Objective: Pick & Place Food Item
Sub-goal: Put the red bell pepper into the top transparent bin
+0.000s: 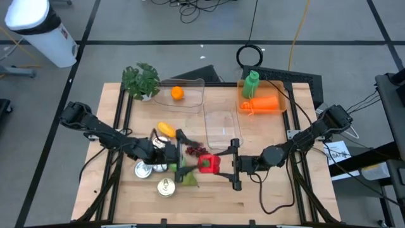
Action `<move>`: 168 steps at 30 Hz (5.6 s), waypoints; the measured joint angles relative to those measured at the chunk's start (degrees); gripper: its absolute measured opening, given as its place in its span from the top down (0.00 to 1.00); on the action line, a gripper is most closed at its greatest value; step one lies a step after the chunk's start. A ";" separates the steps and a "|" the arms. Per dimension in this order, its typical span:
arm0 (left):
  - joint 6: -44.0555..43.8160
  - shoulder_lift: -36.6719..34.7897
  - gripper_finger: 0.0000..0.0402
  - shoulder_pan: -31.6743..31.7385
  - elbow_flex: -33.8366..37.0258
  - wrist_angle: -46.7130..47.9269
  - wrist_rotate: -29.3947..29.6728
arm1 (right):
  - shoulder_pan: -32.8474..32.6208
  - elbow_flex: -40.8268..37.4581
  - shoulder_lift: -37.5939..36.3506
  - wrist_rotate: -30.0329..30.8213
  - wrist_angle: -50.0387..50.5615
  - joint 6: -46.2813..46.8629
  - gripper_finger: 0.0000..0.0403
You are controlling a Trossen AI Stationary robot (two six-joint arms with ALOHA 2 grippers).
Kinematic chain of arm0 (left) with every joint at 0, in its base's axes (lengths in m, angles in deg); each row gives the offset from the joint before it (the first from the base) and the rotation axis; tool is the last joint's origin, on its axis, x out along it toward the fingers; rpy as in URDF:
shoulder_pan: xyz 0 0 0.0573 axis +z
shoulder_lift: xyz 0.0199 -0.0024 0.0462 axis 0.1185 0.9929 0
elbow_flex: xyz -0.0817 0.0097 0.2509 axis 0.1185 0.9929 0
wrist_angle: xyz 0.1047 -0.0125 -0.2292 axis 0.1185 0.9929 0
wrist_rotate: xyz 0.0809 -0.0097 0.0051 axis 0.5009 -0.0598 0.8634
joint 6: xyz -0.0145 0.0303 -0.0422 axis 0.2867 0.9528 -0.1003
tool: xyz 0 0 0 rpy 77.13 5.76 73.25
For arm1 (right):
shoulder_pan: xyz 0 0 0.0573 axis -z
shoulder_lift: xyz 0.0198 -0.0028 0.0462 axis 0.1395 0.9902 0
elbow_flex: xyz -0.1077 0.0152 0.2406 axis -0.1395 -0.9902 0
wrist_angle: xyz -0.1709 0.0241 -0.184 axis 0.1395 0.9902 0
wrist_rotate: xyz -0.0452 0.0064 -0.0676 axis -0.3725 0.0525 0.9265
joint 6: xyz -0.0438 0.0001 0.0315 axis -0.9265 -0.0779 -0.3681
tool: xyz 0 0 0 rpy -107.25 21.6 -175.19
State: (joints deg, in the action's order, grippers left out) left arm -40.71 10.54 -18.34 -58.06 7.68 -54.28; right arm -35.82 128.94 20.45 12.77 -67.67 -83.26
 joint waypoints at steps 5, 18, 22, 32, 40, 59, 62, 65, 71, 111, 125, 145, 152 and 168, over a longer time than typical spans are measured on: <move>-4.13 -0.05 0.12 1.32 -3.49 11.67 -10.38 | 0.76 -0.09 0.04 -0.44 1.03 1.02 0.32; -10.13 1.08 0.02 1.59 -7.21 20.82 -9.63 | 1.56 -0.08 0.07 -0.13 0.98 2.10 0.33; -23.72 1.18 0.05 2.92 -7.10 20.89 -5.96 | 2.27 0.02 -0.04 -0.02 0.48 3.83 0.32; -28.08 1.14 0.08 4.35 -7.02 17.87 -6.24 | 2.45 0.13 -0.20 -0.28 0.50 4.49 0.32; -28.61 1.12 0.03 4.42 -7.06 14.38 -11.12 | 2.39 0.16 -0.12 -1.70 2.36 4.26 0.33; -18.75 0.98 0.16 4.25 -7.23 19.20 -11.80 | 2.78 -0.04 0.09 -5.17 2.63 8.48 0.32; -17.28 0.96 0.16 4.00 -7.23 19.63 -12.44 | 2.76 -0.04 0.09 -5.29 2.93 8.47 0.32; -14.94 0.96 0.16 3.76 -7.23 19.70 -14.01 | 2.74 -0.04 0.09 -5.48 2.75 8.56 0.32; -12.80 0.96 0.21 3.52 -7.23 19.90 -14.39 | 2.71 -0.04 0.09 -5.53 2.77 8.53 0.32; -20.84 -19.32 0.31 22.76 -7.10 61.13 14.14 | 0.30 0.02 -12.02 -0.72 23.17 12.07 0.17; -29.00 -2.31 0.31 56.61 -6.47 49.94 -18.57 | 2.01 0.02 -11.98 -0.72 23.57 11.35 0.17; -32.59 18.86 0.28 59.39 -6.50 30.21 -22.25 | 4.00 -0.01 -11.96 -0.74 23.94 11.58 0.17; -32.49 22.59 0.31 59.65 -6.51 26.92 -21.18 | 4.16 -0.04 -11.96 -0.74 23.96 11.62 0.17; -32.30 25.00 0.18 59.11 -6.49 23.90 -18.18 | 4.13 -0.04 -11.93 -0.76 24.77 11.62 0.17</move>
State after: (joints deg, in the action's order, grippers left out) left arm -73.01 35.55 40.77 -64.55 31.58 -72.46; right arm -31.68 128.90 8.51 12.01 -42.90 -71.64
